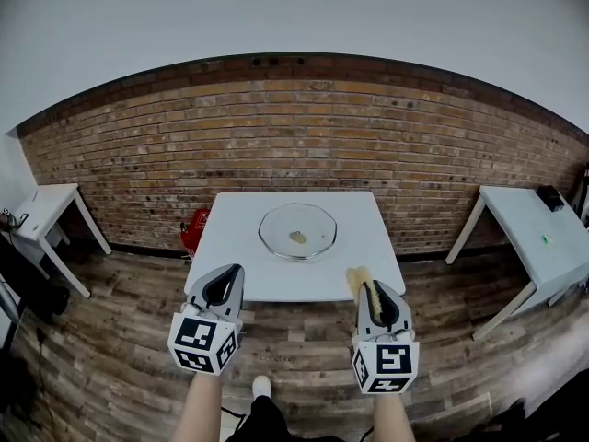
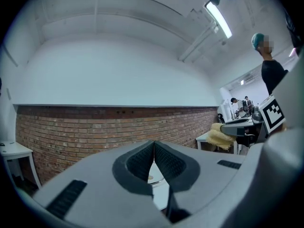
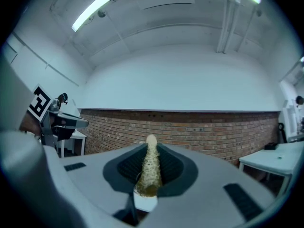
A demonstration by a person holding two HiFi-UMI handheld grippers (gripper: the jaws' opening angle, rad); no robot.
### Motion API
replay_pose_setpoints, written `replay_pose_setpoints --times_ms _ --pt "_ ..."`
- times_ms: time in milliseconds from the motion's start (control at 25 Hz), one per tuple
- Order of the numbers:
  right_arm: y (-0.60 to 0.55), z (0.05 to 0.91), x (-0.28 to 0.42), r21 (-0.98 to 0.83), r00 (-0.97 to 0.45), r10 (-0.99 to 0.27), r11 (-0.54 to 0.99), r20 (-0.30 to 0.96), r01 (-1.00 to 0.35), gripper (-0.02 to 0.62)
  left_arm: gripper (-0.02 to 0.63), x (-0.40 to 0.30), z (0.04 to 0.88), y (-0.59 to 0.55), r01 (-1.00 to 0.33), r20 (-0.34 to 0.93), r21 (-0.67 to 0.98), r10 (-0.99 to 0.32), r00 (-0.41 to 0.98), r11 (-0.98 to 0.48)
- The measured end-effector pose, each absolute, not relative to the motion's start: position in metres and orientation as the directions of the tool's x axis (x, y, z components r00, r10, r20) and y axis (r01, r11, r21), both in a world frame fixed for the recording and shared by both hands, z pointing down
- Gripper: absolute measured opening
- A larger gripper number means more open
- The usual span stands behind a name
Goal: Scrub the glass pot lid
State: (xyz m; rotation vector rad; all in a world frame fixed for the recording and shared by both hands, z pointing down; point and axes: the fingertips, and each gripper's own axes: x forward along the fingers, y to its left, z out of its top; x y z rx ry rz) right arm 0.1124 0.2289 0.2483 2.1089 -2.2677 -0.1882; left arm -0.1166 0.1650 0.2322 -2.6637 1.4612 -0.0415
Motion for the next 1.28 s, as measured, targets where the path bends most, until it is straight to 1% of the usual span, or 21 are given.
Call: replay_pose_setpoints --times_ms 640,1280 --pt "0.101 0.264 0.110 0.117 -0.044 -0.999 0.040 -0.028 -0.992 0.058 0.012 -0.118 0.262 0.032 -0.829 0.010 -0.054 -0.830 0.558 -0.557" --pt "-0.030 0.270 0.075 0.125 -0.011 -1.000 0.011 0.001 -0.992 0.058 0.012 -0.136 0.278 -0.098 -0.794 0.033 -0.024 -0.794 0.607 -0.608"
